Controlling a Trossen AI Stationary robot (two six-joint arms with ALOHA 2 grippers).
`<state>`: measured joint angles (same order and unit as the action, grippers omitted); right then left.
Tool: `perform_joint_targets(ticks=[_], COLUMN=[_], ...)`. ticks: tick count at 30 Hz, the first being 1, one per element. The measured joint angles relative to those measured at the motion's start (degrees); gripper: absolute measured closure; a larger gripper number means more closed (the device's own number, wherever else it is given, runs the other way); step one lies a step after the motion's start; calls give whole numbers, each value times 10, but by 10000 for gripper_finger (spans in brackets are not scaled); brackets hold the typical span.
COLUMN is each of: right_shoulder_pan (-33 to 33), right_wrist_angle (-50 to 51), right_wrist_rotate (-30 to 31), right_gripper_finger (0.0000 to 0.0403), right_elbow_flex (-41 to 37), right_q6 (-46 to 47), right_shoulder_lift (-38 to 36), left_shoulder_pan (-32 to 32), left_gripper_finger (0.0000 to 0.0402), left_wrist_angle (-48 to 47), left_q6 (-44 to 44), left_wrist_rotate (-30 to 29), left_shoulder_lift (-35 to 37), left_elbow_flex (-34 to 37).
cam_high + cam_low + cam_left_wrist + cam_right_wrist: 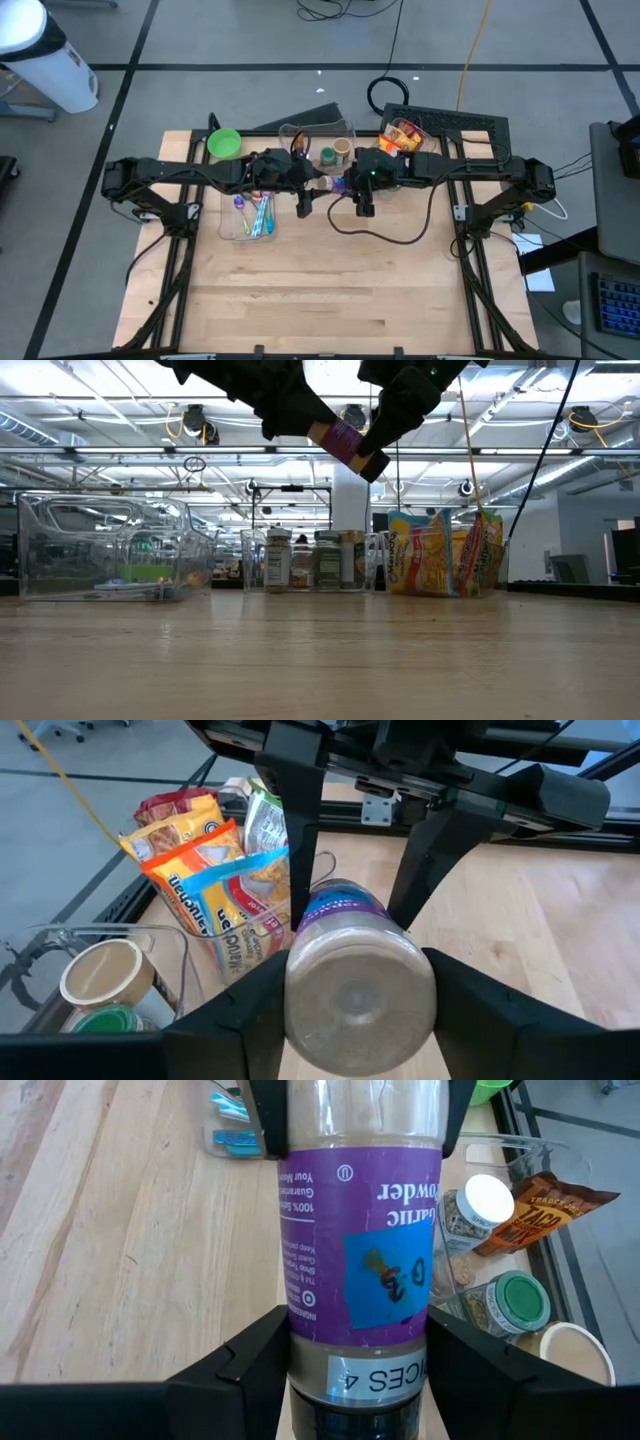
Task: Pick & Place Food Item
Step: Put the violet spice bottle into the middle transparent bin
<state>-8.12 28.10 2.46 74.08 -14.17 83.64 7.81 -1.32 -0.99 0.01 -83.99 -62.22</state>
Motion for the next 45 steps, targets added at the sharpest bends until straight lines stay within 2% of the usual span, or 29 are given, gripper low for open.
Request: perform_joint_targets(ticks=[9, 21, 30, 33, 36, 41, 45], right_shoulder_pan=[0, 0, -1, -1, -11, -23, -23], right_wrist_angle=[0, 6, 18, 22, 11, -89, -210], right_wrist_rotate=[0, 3, 25, 52, 54, 46, 31], right_gripper_finger=[208, 160, 159, 157, 156, 160, 160], right_elbow_flex=[0, 0, 0, 0, 0, -32, -95], right_q6=[0, 24, 37, 61, 109, 188, 239], right_shoulder_lift=[0, -7, -87, -122, -154, -198, -224], left_shoulder_pan=[0, 0, 19, 41, 64, 95, 112], left_gripper_finger=[183, 197, 197, 197, 197, 197, 197], left_wrist_angle=[0, 1, 1, 7, 30, 81, 118], left_q6=[0, 15, 26, 53, 90, 141, 172], left_wrist_rotate=[1, 10, 18, 42, 81, 132, 183], left_shoulder_lift=[0, 2, 40, 68, 96, 131, 138], left_elbow_flex=[0, 0, -1, -1, -1, -1, -1])
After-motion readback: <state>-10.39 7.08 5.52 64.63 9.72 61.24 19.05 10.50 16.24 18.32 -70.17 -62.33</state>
